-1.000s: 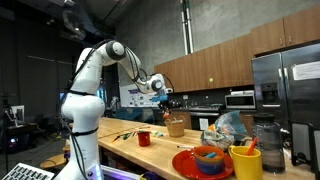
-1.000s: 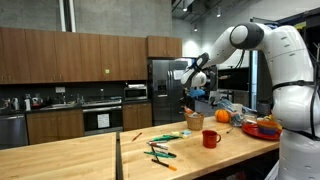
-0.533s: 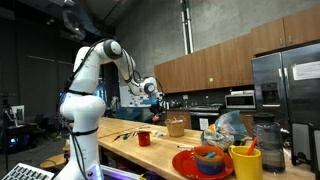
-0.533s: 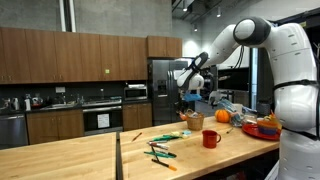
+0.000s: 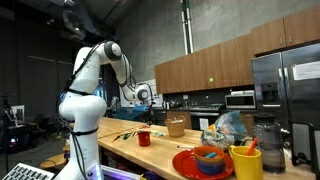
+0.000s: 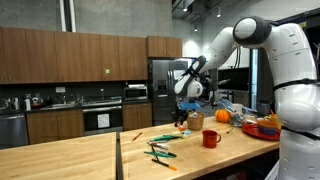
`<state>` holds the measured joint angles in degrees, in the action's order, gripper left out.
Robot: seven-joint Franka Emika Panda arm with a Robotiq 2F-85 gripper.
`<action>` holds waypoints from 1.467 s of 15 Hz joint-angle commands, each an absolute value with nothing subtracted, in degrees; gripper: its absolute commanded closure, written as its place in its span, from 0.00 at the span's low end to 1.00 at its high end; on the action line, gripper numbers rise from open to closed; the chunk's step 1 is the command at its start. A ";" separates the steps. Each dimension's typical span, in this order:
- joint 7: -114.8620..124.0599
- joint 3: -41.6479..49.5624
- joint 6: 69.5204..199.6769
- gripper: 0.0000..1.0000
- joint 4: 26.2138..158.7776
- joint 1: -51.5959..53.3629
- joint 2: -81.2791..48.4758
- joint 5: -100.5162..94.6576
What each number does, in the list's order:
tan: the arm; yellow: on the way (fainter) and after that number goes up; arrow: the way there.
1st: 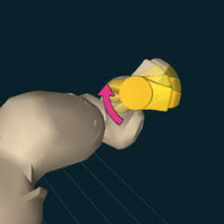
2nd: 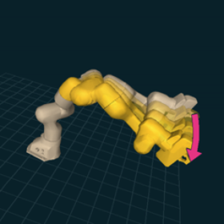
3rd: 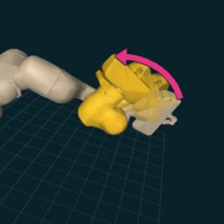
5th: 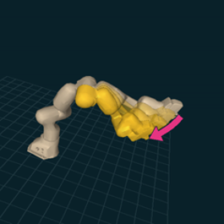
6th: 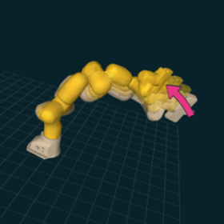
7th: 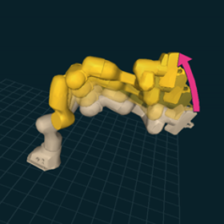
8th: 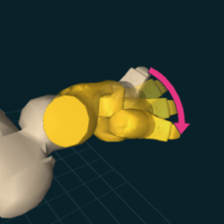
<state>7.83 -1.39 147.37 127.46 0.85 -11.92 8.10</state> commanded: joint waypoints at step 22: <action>13.00 2.51 152.29 0.00 128.26 0.28 -9.81 10.24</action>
